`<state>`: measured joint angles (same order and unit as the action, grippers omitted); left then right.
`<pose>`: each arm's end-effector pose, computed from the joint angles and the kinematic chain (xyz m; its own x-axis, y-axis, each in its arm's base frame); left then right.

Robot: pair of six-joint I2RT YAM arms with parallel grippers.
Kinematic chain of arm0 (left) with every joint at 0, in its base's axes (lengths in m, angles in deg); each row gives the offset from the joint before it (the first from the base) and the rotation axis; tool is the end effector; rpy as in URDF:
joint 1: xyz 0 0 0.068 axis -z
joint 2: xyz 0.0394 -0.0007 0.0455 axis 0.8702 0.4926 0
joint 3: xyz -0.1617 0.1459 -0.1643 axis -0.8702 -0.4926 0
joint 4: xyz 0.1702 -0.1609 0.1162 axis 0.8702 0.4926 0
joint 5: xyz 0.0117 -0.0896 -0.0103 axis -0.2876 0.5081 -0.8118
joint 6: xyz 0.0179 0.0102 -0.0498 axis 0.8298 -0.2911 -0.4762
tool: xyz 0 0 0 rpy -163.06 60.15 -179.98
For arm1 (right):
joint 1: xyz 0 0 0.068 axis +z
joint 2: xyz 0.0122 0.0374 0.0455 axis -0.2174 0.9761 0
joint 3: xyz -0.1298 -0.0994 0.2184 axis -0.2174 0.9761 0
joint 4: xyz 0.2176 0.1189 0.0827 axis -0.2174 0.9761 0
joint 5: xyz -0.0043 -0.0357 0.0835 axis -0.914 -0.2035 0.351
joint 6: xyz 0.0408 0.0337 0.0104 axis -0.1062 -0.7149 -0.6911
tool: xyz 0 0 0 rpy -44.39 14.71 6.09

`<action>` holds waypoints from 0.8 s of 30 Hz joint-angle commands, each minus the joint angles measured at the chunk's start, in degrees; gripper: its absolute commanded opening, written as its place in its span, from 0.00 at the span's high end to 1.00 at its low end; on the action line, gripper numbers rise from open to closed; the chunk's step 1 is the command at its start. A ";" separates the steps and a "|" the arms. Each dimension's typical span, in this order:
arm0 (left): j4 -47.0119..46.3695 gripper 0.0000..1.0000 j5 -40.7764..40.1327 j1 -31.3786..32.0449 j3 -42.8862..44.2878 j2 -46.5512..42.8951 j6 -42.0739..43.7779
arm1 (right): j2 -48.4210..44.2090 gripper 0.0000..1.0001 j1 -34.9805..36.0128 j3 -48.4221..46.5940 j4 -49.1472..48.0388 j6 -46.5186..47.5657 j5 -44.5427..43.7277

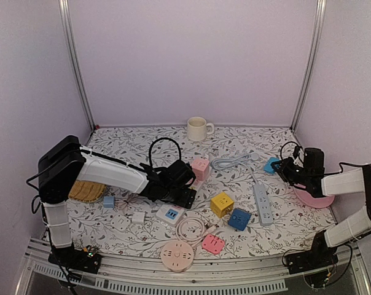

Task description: Pull the plug off the socket

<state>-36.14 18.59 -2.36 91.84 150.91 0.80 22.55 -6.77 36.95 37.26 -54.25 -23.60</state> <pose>0.2156 -0.3272 0.1330 -0.7665 0.2910 -0.5726 0.3929 0.9177 -0.0596 0.2523 0.0370 0.1594 -0.5912 0.6217 -0.5138 0.0614 0.6699 0.7399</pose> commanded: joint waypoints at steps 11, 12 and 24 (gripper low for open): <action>4.59 0.85 2.10 1.19 -0.44 2.10 0.75 | 7.23 0.70 -4.08 -0.46 -0.14 3.91 2.56; 4.59 0.85 2.10 1.25 -0.36 2.10 0.71 | 7.16 0.70 -4.07 -0.53 -0.14 3.96 2.54; 3.51 0.84 2.37 1.87 -1.07 1.92 1.12 | 2.84 0.47 -4.18 0.72 0.83 6.01 4.09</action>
<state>-35.79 18.96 -2.25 92.06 150.91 0.82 28.01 -10.73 36.97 37.78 -50.20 -21.35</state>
